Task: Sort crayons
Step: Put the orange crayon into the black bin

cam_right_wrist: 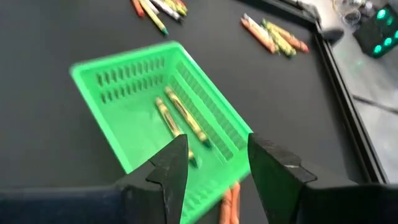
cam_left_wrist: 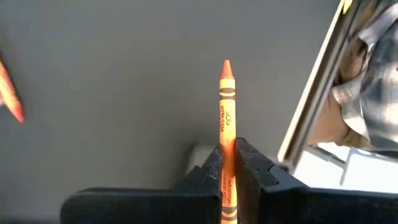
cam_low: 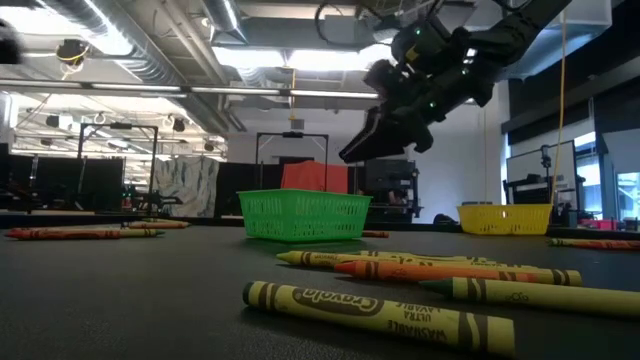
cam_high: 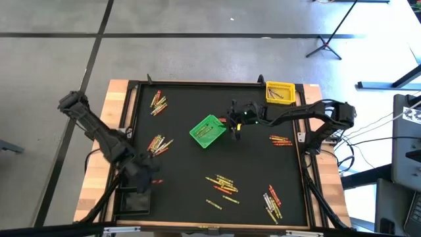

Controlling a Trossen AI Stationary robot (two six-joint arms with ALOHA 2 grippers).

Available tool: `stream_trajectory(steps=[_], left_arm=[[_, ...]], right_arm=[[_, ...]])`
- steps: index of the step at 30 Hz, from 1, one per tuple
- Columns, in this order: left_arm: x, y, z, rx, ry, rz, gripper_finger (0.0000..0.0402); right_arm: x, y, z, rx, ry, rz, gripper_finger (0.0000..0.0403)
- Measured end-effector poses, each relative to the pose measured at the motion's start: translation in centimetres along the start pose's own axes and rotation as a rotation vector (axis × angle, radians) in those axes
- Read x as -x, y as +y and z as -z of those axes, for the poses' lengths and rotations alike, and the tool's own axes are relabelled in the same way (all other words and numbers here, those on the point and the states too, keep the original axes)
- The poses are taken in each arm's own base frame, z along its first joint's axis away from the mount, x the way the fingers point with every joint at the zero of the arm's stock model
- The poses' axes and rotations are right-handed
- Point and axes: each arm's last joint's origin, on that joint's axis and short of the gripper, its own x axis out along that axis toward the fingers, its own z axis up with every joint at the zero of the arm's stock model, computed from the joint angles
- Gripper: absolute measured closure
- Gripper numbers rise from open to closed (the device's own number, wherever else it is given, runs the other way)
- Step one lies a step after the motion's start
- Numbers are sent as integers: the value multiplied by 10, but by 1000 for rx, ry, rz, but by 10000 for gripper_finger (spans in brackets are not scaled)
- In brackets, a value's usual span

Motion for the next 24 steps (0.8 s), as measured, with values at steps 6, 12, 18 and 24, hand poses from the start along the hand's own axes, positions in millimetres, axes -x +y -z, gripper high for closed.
stream_trajectory(steps=[6,12,18,24], left_arm=[[-13,-14,32,61,70,-29,392],[-31,-24,51,152,102,-64,391],[-42,-29,58,255,105,-75,377],[-40,-27,52,255,103,-74,322]], right_arm=[[-2,13,-10,29,-35,-12,237],[-2,11,-13,34,-71,16,237],[-1,10,-16,44,-102,32,237],[-1,9,-18,41,-114,38,237]])
